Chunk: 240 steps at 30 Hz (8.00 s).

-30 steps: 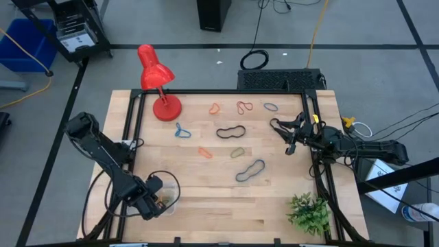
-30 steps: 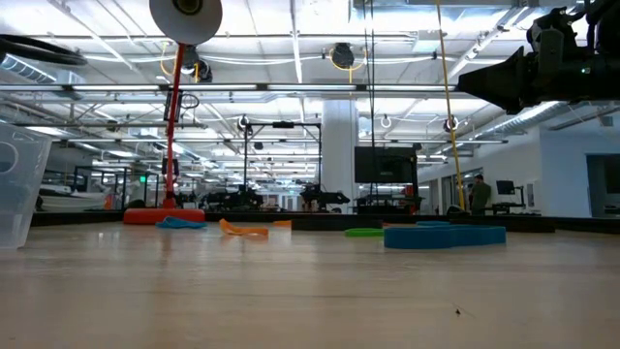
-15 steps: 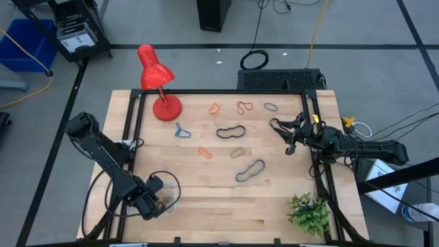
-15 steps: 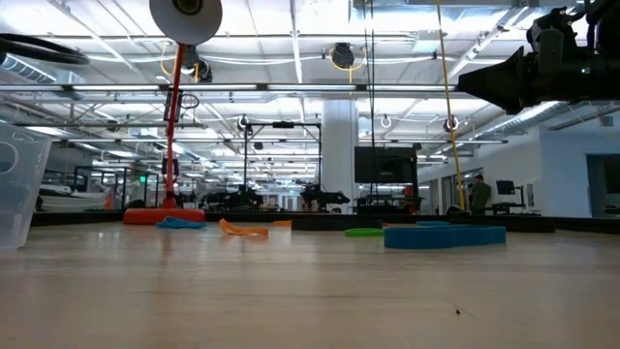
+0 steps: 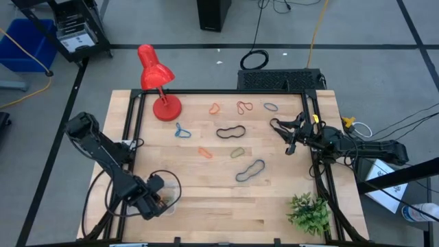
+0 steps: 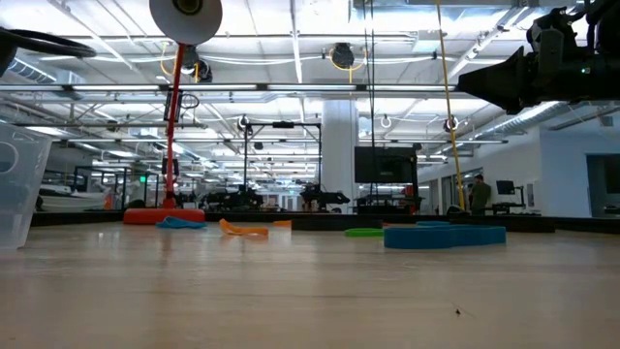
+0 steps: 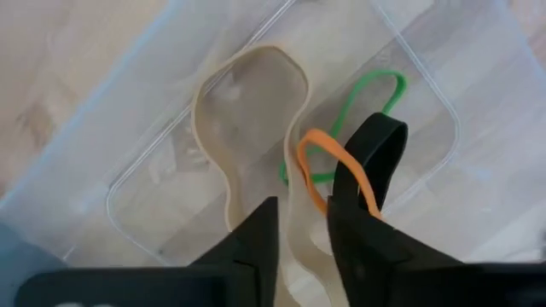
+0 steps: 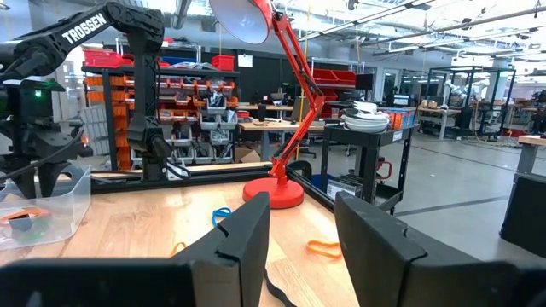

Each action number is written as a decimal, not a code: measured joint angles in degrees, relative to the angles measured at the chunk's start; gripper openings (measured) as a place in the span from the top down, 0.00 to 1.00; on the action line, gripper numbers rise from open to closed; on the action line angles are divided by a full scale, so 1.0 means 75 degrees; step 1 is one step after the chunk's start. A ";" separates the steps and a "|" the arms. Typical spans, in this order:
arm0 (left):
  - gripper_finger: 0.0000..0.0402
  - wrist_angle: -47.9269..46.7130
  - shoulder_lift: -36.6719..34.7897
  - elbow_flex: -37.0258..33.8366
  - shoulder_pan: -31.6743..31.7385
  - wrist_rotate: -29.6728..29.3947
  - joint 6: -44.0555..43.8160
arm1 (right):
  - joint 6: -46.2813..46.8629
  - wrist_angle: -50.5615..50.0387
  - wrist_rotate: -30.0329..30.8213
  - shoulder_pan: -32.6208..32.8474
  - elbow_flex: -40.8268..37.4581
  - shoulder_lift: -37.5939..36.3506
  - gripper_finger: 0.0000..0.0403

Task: Pick and place rubber bands into bin
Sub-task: Put the bottom orange rubber band into the transparent bin

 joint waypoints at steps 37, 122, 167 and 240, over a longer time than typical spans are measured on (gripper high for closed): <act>0.55 -0.0050 -0.1258 0.0312 0.0316 0.0060 0.0846 | -0.0003 0.0006 -0.0003 0.0000 0.0002 -0.0003 0.68; 0.55 0.3528 0.2319 0.0377 0.6247 -0.2058 0.5195 | -0.0061 0.0008 -0.0003 -0.0003 0.0003 0.0122 0.68; 0.99 0.4331 -0.1769 0.0490 0.5065 -0.2426 0.8714 | -0.0061 0.0033 0.0006 -0.0003 0.0000 0.0233 0.68; 0.96 -0.0965 -0.0024 0.0501 -0.0291 -0.0790 -0.2655 | -0.0163 0.0003 0.0017 -0.0003 0.0003 0.0303 0.68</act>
